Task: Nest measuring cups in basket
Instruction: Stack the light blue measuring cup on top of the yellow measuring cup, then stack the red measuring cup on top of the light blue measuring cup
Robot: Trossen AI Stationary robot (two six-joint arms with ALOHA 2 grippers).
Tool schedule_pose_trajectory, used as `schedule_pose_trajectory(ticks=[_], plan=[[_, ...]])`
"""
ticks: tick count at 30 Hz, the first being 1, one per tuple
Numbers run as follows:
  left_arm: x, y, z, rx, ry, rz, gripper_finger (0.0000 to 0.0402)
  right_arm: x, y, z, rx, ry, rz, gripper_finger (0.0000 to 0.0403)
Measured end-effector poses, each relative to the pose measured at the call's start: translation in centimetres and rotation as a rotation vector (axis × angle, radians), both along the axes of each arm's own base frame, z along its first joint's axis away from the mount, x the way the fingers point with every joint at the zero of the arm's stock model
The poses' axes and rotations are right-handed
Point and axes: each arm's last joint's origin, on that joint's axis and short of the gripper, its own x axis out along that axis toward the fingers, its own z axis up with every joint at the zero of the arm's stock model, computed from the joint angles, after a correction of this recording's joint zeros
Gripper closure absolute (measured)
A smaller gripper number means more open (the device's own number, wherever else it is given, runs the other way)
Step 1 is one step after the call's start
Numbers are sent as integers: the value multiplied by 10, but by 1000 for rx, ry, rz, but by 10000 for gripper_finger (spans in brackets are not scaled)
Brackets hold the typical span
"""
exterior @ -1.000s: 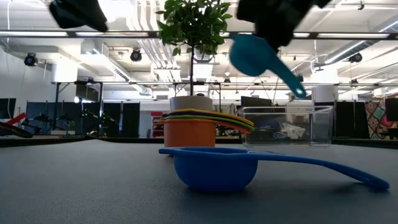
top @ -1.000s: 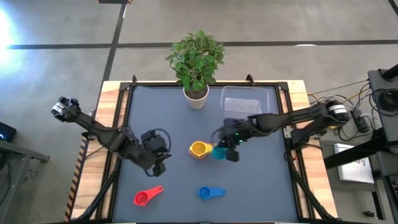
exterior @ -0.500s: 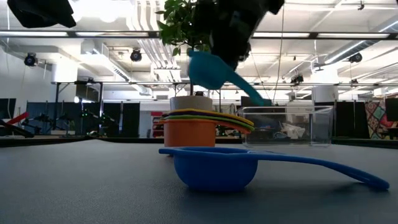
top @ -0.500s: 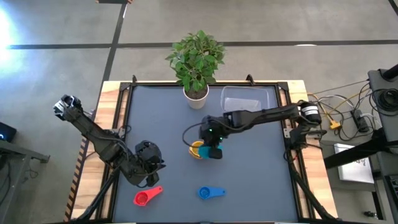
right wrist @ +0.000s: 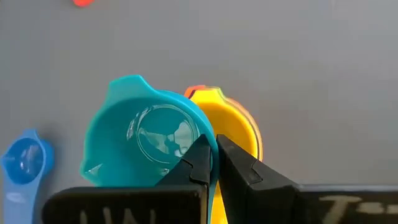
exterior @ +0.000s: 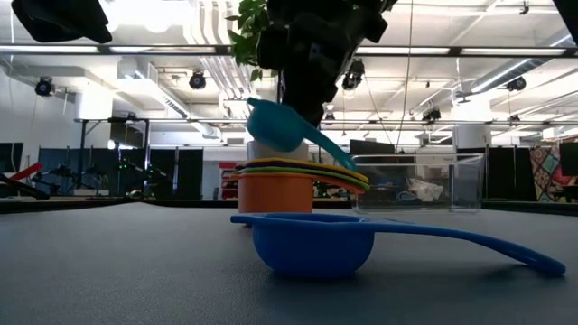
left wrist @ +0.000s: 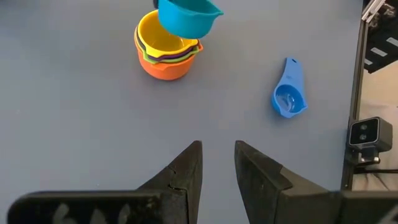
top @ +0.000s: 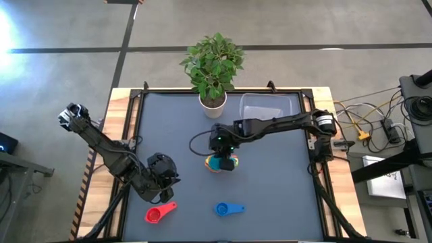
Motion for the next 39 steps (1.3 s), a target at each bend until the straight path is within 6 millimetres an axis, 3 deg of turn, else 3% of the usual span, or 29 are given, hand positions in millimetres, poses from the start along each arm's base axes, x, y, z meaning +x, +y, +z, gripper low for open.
schedule_pose_trajectory(ticks=[15, 21, 27, 32, 39], plan=[[0, -1, 0, 5, 3, -26, 326, -3, 2, 2, 21, 0, 55, 313], [0, -2, 0, -14, 14, -40, 326, -14, 3, 23, 59, -42, 76, 279], [0, -2, 0, -17, 13, -39, 326, -34, 4, 43, 45, -91, 89, 270], [0, -2, 0, -18, 13, -38, 326, -57, 5, 48, 42, -96, 78, 268], [1, -8, -6, -84, 90, -88, 326, -106, 16, 47, 84, -193, 64, 270]])
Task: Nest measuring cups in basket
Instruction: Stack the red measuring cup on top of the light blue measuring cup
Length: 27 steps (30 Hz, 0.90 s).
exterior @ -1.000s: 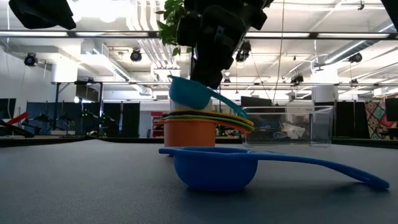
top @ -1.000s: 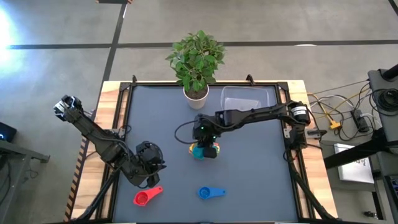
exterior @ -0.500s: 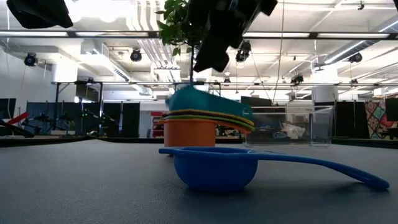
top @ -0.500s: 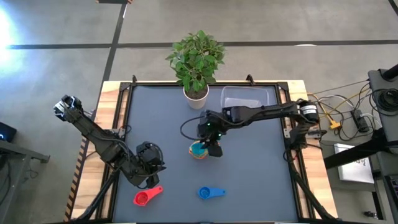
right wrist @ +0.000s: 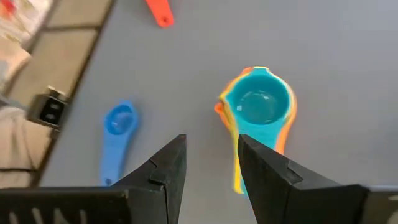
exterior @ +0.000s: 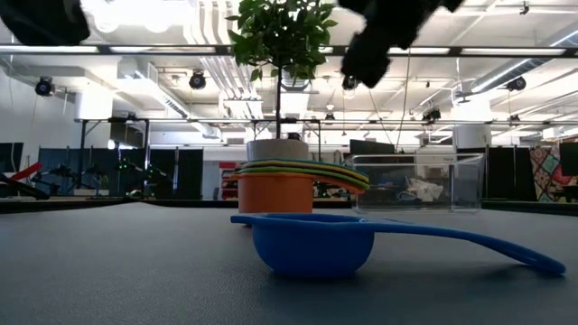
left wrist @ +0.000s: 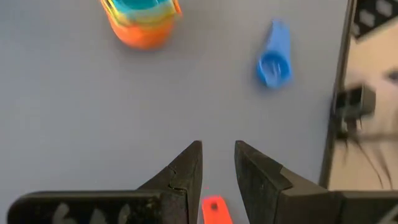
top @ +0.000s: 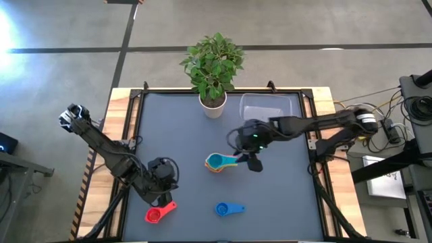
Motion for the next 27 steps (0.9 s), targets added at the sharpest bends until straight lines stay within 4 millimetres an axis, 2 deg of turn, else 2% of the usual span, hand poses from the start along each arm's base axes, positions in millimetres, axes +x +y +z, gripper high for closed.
schedule_pose_trajectory(ticks=[5, 8, 10, 14, 19, 27], plan=[[5, -12, -17, -23, 99, -22, 326, -39, 12, -4, 69, -113, 1, 268], [6, -20, -35, -105, 280, -36, 326, -58, 21, -4, 132, -191, 4, 270], [4, -23, -45, -164, 406, 13, 326, -70, 29, -2, 157, -248, 34, 270], [-3, -36, -56, -191, 489, 56, 326, -89, 39, 3, 123, -318, 29, 270], [-19, -51, -58, -170, 479, 88, 317, -102, 45, 2, 101, -343, 23, 270], [-39, -64, -61, -190, 505, 195, 248, -102, 47, -1, 99, -332, 28, 270]])
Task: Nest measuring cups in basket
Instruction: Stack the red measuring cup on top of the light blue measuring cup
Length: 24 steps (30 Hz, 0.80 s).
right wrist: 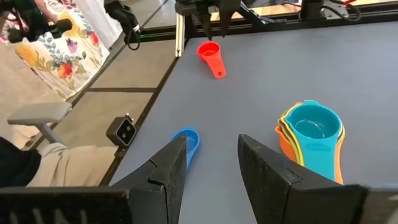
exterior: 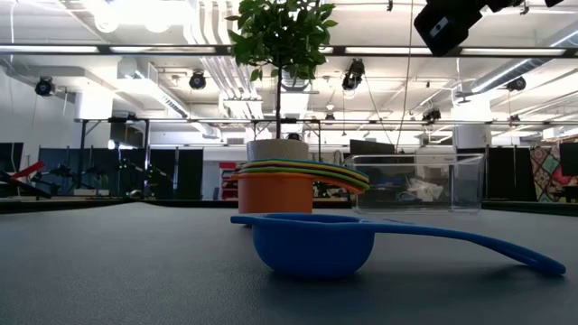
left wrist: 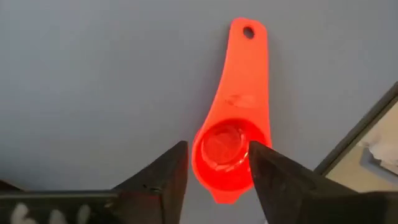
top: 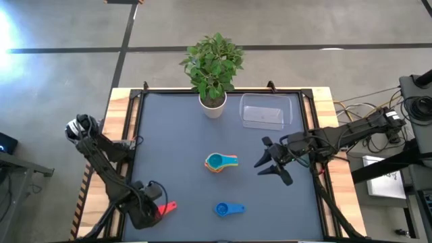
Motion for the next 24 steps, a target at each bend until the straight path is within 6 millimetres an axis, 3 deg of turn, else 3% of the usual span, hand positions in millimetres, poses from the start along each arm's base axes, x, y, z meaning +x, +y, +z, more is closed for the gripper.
schedule_pose_trajectory(ticks=[7, 17, 21, 24], plan=[[1, -8, -22, 54, 75, -31, 209, 2, 0, -2, 2, 8, -10, 270], [2, -12, -36, 80, 148, -58, 205, 2, 0, -1, -10, 2, -23, 270], [3, -13, -36, 71, 138, -70, 223, 2, 0, -1, -10, 3, -23, 271], [6, -16, -36, 47, 105, -116, 264, 2, 0, -2, -10, 5, -23, 269]])
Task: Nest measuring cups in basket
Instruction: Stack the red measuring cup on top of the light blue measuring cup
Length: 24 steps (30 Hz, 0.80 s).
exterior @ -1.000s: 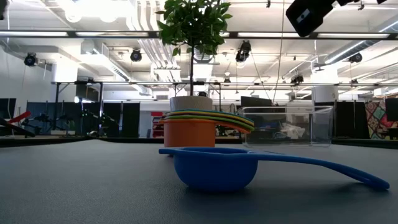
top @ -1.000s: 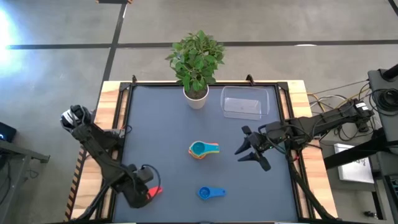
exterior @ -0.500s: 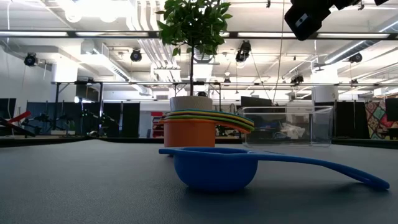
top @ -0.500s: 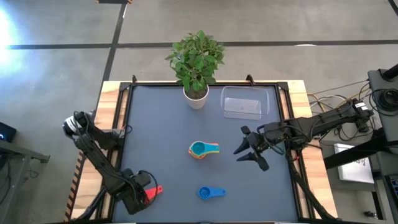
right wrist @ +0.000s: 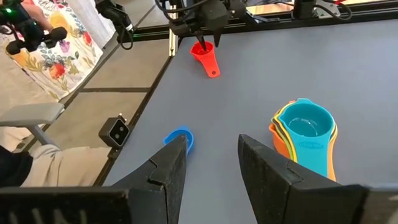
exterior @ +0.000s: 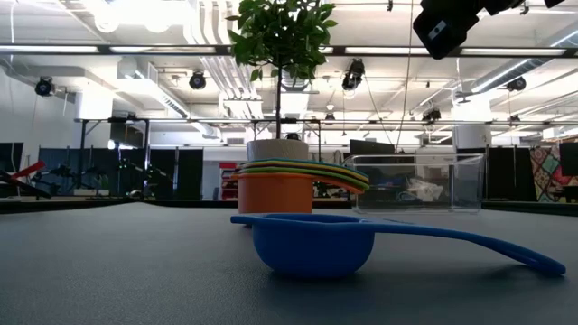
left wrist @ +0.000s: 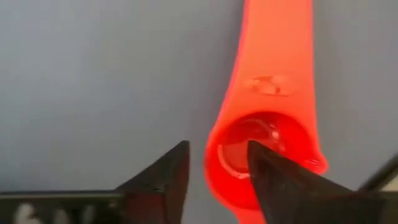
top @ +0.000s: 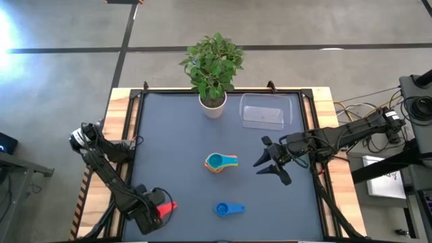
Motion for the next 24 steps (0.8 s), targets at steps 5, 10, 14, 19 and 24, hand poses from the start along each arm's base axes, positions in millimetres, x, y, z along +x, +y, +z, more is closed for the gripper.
schedule_pose_trajectory(ticks=[5, 10, 14, 19, 24], plan=[[2, 0, -1, 4, -7, -30, 366, 0, 0, 0, 0, 0, 0, 268], [5, 4, -1, 14, -7, -59, 395, 0, 0, 0, 0, 1, 0, 268], [9, 8, -1, 21, -6, -79, 399, 0, 0, 0, 2, 2, -1, 268], [24, 22, -1, 55, -22, -137, 400, 0, 0, 0, -9, -3, 4, 268], [48, 44, 9, 51, -59, -211, 401, 0, 0, 0, -15, -6, 7, 268]])
